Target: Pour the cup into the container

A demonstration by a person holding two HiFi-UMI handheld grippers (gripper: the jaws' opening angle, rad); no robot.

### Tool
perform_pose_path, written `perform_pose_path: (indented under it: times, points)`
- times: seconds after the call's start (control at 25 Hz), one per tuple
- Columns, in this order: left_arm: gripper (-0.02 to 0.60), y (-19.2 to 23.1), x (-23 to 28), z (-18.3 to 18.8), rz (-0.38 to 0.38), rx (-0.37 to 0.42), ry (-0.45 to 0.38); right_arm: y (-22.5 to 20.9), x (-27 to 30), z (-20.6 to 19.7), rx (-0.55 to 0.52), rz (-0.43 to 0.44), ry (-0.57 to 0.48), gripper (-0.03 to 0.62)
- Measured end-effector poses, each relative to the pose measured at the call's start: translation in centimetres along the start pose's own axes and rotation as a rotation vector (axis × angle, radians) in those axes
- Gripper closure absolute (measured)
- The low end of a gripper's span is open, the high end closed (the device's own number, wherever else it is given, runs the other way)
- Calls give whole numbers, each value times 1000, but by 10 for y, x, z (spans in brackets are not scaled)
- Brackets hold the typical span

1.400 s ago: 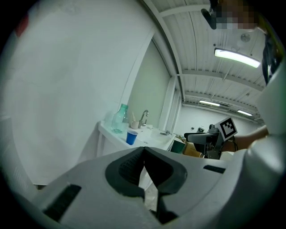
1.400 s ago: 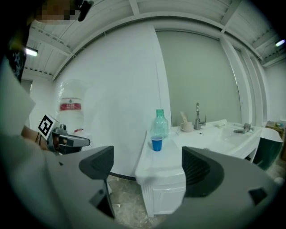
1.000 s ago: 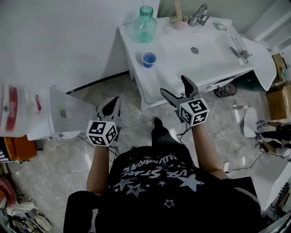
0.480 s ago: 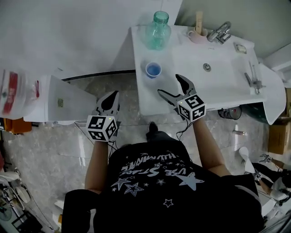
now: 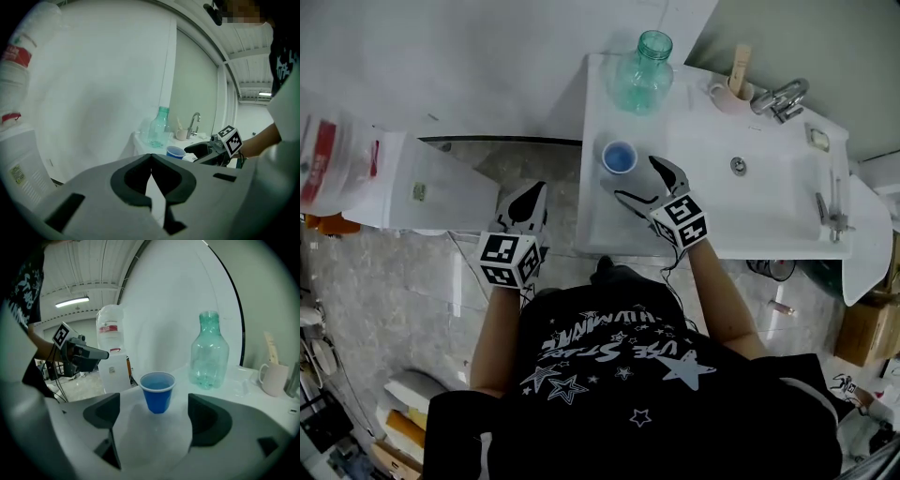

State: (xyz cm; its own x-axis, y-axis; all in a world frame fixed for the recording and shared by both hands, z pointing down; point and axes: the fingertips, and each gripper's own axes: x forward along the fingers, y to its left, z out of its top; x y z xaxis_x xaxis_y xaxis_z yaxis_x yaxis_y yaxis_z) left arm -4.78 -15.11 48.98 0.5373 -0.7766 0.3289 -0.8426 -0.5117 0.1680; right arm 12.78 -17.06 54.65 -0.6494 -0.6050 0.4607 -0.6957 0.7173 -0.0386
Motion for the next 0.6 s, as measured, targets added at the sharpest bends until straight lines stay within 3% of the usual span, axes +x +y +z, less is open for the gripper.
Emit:
perform_pose_path:
  times: [0.6]
  points:
    - [569, 6, 25, -8, 68, -9, 41, -10, 52, -4, -127, 177, 30, 174]
